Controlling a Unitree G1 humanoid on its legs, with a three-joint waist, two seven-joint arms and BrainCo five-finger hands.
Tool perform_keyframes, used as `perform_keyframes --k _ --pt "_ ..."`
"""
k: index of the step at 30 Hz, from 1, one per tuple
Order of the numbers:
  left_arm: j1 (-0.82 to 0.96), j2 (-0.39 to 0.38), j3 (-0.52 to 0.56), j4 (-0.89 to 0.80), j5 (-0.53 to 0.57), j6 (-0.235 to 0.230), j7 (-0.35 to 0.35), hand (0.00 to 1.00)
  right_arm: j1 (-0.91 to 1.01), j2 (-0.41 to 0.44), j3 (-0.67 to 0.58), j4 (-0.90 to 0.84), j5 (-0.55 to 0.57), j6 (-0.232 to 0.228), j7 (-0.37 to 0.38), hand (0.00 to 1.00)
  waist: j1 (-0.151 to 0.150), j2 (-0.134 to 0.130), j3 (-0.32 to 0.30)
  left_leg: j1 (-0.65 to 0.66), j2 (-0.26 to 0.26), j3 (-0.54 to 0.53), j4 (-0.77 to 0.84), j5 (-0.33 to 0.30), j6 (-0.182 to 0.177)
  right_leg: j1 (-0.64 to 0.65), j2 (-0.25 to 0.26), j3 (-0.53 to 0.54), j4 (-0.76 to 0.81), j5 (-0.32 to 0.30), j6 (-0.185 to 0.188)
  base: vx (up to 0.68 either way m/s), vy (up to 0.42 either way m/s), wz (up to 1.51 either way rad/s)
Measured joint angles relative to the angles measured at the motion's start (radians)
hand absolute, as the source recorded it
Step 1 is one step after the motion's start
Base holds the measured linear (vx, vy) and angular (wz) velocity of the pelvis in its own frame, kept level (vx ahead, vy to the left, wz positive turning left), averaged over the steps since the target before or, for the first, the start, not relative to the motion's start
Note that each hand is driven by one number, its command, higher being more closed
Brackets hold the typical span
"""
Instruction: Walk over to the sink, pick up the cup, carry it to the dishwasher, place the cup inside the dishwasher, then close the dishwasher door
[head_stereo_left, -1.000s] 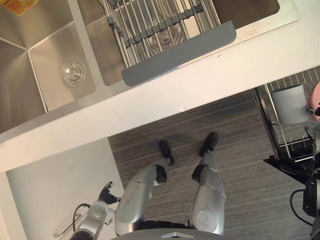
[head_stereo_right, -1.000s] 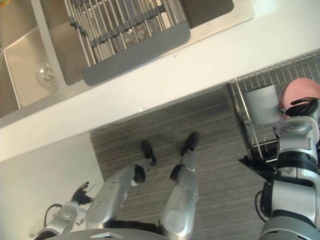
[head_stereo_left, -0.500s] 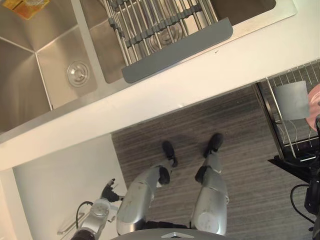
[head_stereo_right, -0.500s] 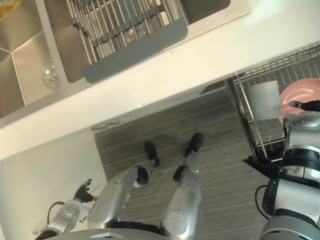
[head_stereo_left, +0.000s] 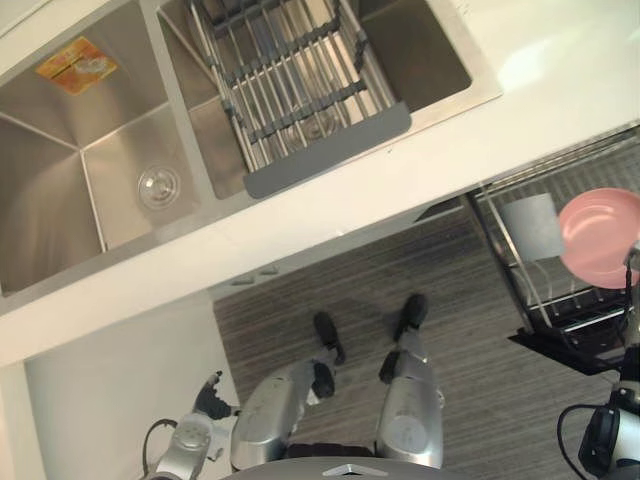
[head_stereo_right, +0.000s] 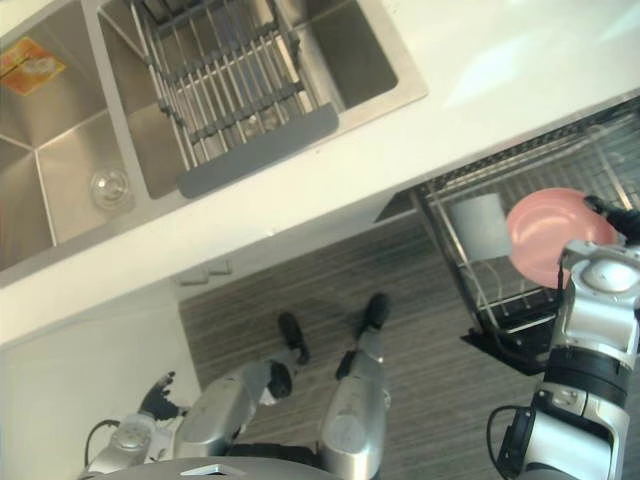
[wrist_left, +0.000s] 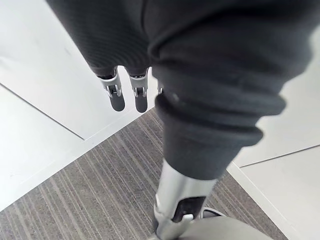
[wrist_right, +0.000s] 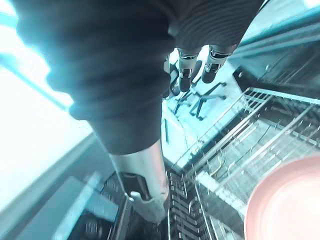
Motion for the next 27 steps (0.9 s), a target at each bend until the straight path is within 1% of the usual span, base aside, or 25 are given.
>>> perform_keyframes --k 2,3,4,5,6,8,11,13,16,19,20,21,23,24,26,27 --pt "0.022 0.006 0.035 0.015 0.019 0.007 -0.013 0.00 0.053 0.004 -0.084 0.018 0.065 -0.010 0.007 0.00 -0.018 -0.040 -0.037 0.040 0.011 0.006 -0.009 -0.006 -0.011 0.038 0.016 0.000 -0.012 -0.010 0.004 0.10 -0.080 -0.12" --pt "0.030 0.008 0.039 0.019 0.025 0.010 -0.013 0.00 0.067 0.003 -0.112 0.030 0.086 -0.019 0.010 0.00 -0.020 -0.050 -0.052 0.051 0.015 0.009 -0.009 -0.008 -0.013 0.050 0.021 0.001 -0.014 -0.014 0.003 0.12 -0.088 -0.13" --pt "0.045 0.014 0.047 0.032 0.037 0.015 -0.018 0.00 0.092 -0.003 -0.168 0.082 0.128 -0.044 0.029 0.00 -0.027 -0.070 -0.085 0.073 0.024 0.017 -0.007 -0.017 -0.024 0.071 0.030 0.002 -0.016 -0.023 0.001 0.13 -0.094 -0.17" --pt "0.064 0.017 0.067 0.052 0.045 0.018 -0.032 0.00 0.107 -0.015 -0.208 0.152 0.160 -0.064 0.050 0.00 -0.036 -0.091 -0.133 0.088 0.035 0.020 -0.006 -0.028 -0.028 0.086 0.042 0.001 -0.019 -0.033 0.000 0.14 -0.095 -0.15" --pt "0.070 0.018 0.075 0.064 0.050 0.023 -0.037 0.00 0.118 -0.023 -0.231 0.188 0.186 -0.076 0.062 0.00 -0.041 -0.101 -0.153 0.097 0.040 0.020 -0.006 -0.033 -0.030 0.095 0.049 0.000 -0.020 -0.038 0.000 0.14 -0.099 -0.14" --pt "0.089 0.032 0.079 0.105 0.052 0.037 -0.042 0.00 0.179 -0.071 -0.322 0.324 0.278 -0.115 0.122 0.00 -0.053 -0.132 -0.216 0.133 0.064 0.035 0.005 -0.060 -0.046 0.133 0.071 0.002 -0.021 -0.060 -0.003 0.13 -0.092 -0.14" --pt "0.102 0.032 0.096 0.153 0.051 0.055 -0.043 0.00 0.226 -0.137 -0.386 0.423 0.342 -0.140 0.182 0.00 -0.072 -0.156 -0.266 0.160 0.084 0.065 0.010 -0.093 -0.065 0.155 0.089 0.017 -0.020 -0.078 -0.002 0.07 -0.060 -0.32" --pt "0.105 0.029 0.098 0.197 0.051 0.074 -0.045 0.00 0.276 -0.184 -0.450 0.502 0.402 -0.154 0.221 0.00 -0.099 -0.159 -0.317 0.187 0.101 0.089 0.012 -0.110 -0.080 0.170 0.107 0.034 -0.022 -0.091 -0.002 0.11 -0.049 -0.37" --pt "0.098 0.037 0.105 0.223 0.051 0.113 -0.057 0.00 0.324 -0.185 -0.521 0.601 0.468 -0.151 0.247 0.00 -0.124 -0.172 -0.346 0.199 0.129 0.133 0.044 -0.133 -0.095 0.170 0.128 0.072 -0.022 -0.097 -0.008 0.11 -0.046 -0.44" --pt "0.090 0.049 0.104 0.227 0.051 0.153 -0.076 0.00 0.395 -0.140 -0.598 0.651 0.497 -0.147 0.246 0.00 -0.144 -0.177 -0.366 0.198 0.151 0.159 0.071 -0.155 -0.109 0.169 0.146 0.088 -0.026 -0.100 -0.012 0.04 -0.034 -0.30" --pt "0.084 0.053 0.104 0.230 0.051 0.171 -0.084 0.00 0.419 -0.104 -0.630 0.663 0.498 -0.149 0.246 0.00 -0.148 -0.179 -0.370 0.201 0.158 0.171 0.078 -0.162 -0.114 0.167 0.153 0.100 -0.029 -0.100 -0.012 0.01 -0.008 -0.24" --pt "0.079 0.055 0.103 0.233 0.051 0.179 -0.086 0.00 0.430 -0.085 -0.635 0.674 0.499 -0.154 0.246 0.00 -0.152 -0.181 -0.374 0.201 0.160 0.177 0.078 -0.163 -0.116 0.166 0.155 0.103 -0.031 -0.100 -0.012 -0.01 -0.004 -0.27" --pt "0.057 0.069 0.089 0.250 0.051 0.213 -0.103 0.00 0.436 0.034 -0.651 0.677 0.518 -0.173 0.249 0.00 -0.169 -0.186 -0.379 0.203 0.167 0.195 0.082 -0.167 -0.121 0.159 0.164 0.121 -0.034 -0.099 -0.014 -0.04 0.004 -0.24" --pt "0.052 0.073 0.078 0.252 0.051 0.219 -0.107 0.00 0.434 0.063 -0.650 0.677 0.519 -0.179 0.250 0.00 -0.171 -0.187 -0.379 0.202 0.169 0.202 0.086 -0.169 -0.122 0.156 0.166 0.127 -0.034 -0.099 -0.015 -0.05 0.012 -0.34" --pt "0.033 0.079 0.065 0.254 0.051 0.238 -0.121 0.00 0.410 0.160 -0.643 0.676 0.528 -0.186 0.284 0.00 -0.170 -0.182 -0.382 0.197 0.176 0.236 0.097 -0.179 -0.127 0.136 0.175 0.160 -0.035 -0.092 -0.021 -0.06 0.018 -0.43" --pt "0.029 0.079 0.065 0.255 0.050 0.240 -0.121 0.00 0.402 0.175 -0.634 0.676 0.534 -0.186 0.291 0.00 -0.170 -0.181 -0.383 0.195 0.178 0.242 0.101 -0.181 -0.128 0.133 0.177 0.167 -0.036 -0.090 -0.022 -0.05 0.014 -0.37"
